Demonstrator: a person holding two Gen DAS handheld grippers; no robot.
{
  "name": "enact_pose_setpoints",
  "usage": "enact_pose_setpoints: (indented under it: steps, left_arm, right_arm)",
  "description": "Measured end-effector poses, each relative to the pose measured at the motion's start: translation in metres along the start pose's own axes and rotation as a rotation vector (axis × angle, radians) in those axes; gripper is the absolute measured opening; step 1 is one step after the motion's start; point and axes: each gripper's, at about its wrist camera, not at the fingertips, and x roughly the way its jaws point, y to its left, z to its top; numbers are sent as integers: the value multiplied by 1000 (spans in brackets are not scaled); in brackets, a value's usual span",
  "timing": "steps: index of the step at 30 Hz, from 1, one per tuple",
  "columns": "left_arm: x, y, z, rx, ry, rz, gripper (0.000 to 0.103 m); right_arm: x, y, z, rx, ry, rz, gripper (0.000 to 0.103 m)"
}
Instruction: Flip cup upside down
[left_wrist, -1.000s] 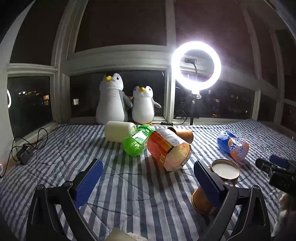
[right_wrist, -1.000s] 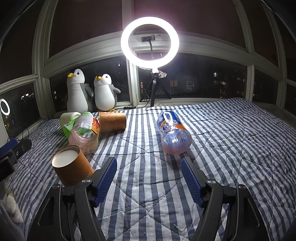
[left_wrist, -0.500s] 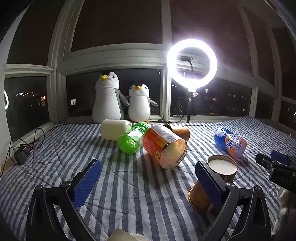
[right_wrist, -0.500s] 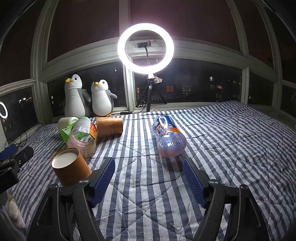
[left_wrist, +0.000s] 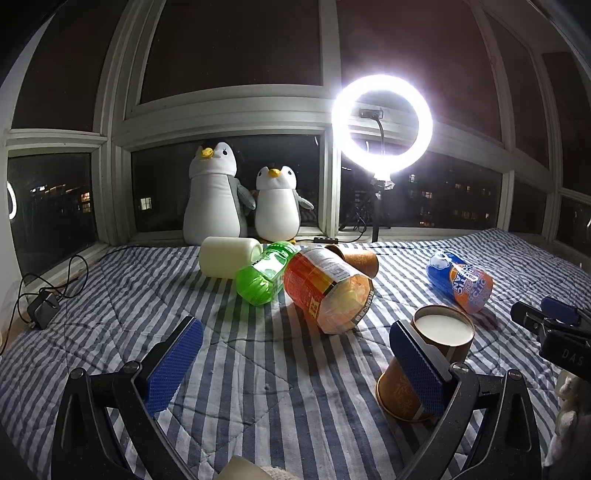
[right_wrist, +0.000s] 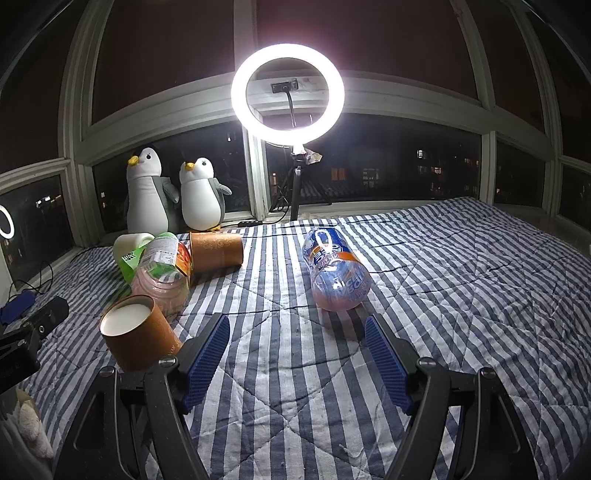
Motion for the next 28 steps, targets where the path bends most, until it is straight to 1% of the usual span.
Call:
enact_pose_setpoints:
  steps: [28]
  left_arm:
    - [2, 1, -1, 0, 5, 0, 102]
  right_arm:
    - [1, 0, 0, -2, 10, -1, 73]
